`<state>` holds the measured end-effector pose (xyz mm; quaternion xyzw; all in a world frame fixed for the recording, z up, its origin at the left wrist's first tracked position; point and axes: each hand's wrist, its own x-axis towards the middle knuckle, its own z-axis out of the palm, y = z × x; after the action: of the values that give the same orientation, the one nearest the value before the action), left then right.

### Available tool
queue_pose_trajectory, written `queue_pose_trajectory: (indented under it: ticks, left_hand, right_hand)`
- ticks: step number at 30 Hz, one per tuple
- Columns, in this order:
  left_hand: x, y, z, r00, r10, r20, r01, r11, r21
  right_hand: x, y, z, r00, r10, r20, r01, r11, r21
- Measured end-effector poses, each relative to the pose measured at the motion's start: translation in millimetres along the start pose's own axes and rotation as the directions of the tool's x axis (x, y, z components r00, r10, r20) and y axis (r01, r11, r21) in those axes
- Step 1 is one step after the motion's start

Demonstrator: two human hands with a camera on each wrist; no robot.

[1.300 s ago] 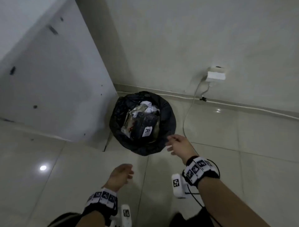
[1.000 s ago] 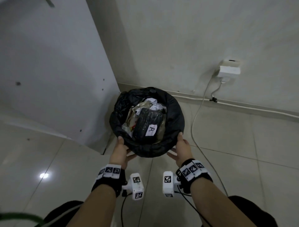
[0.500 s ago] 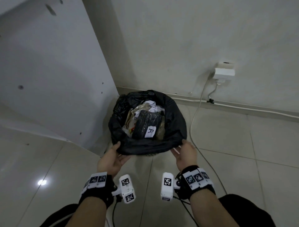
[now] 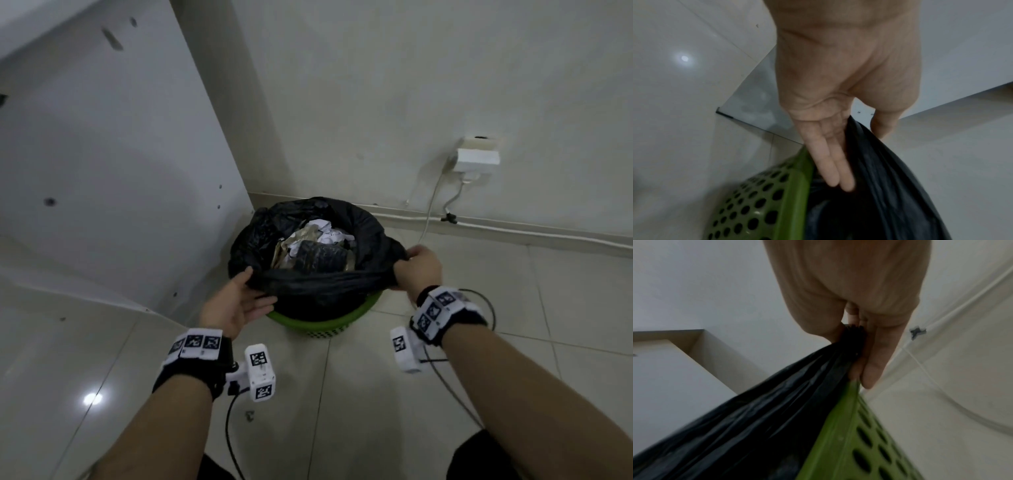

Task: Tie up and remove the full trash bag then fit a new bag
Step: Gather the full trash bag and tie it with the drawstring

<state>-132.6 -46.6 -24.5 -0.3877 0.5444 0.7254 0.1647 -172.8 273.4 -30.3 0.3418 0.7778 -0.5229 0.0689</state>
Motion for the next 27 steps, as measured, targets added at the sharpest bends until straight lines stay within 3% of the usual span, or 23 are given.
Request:
queue_pose_trajectory:
  ticks: [1,4,8,11,13,15,17,19,20,22,24,25,26,27]
  left_hand:
    - [-1,-3,-5,1.000,-0.002,-0.022,0.002,1.000,-0.003]
    - [12,-16,-14,0.987,-0.007,-0.161,0.008,1.000,0.010]
    - [32,-21,-4,0.989,-0.028,-0.145,0.044,0.993,0.109]
    - [55,-16,-9,0.971,0.128,-0.200,-0.071,0.960,0.271]
    - [33,4,-6,0.920,0.266,-0.287,-0.207,0.953,0.220]
    - [22,26,-7,0.897,0.286,-0.338,-0.280,0.958,0.067]
    - [27,44,-6,0.928,0.231,-0.293,-0.276,0.953,-0.123]
    - [24,54,3,0.964,0.195,-0.179,-0.225,0.961,-0.162]
    - [25,55,5,0.975,0.187,-0.116,-0.197,0.977,-0.082]
    - [30,52,6,0.981,0.171,-0.095,-0.149,0.968,0.204]
    - [41,54,-1,0.972,0.188,-0.141,-0.104,0.884,0.455]
    - [40,60,-1,0.966,0.208,-0.153,-0.107,0.861,0.498]
    - [43,67,-1,0.950,0.270,-0.157,-0.167,0.863,0.477]
    - [40,76,3,0.927,0.339,-0.162,-0.268,0.899,0.346]
  right_hand:
    - [9,-3,-8,1.000,-0.021,-0.012,0.021,1.000,-0.020]
    - [13,-12,-21,0.999,0.043,0.002,-0.043,0.990,0.135]
    - [-3,-19,-14,0.988,0.089,0.125,-0.109,0.980,0.166]
    - [3,-12,-16,0.982,0.075,0.174,-0.083,0.996,0.039]
    - [3,-4,-25,0.967,0.099,0.234,-0.099,0.995,-0.012]
    - [7,-3,-39,0.960,0.107,0.257,-0.135,0.986,0.094]
    - [21,-6,-49,0.965,0.089,0.247,-0.149,0.960,0.237]
    - [32,-18,-50,0.941,0.115,0.320,-0.253,0.865,0.434]
    - [30,-26,-47,0.916,0.122,0.382,-0.310,0.819,0.482]
    - [27,-41,-34,0.872,0.149,0.466,-0.340,0.869,0.359]
    - [34,-45,-27,0.887,0.130,0.444,-0.224,0.960,0.165]
    - [34,-51,-28,0.914,0.066,0.401,-0.136,0.979,0.150]
    - [33,-57,-31,0.946,-0.042,0.323,-0.030,0.976,0.216]
    - [31,-63,-33,0.957,-0.135,0.256,0.047,0.946,0.320]
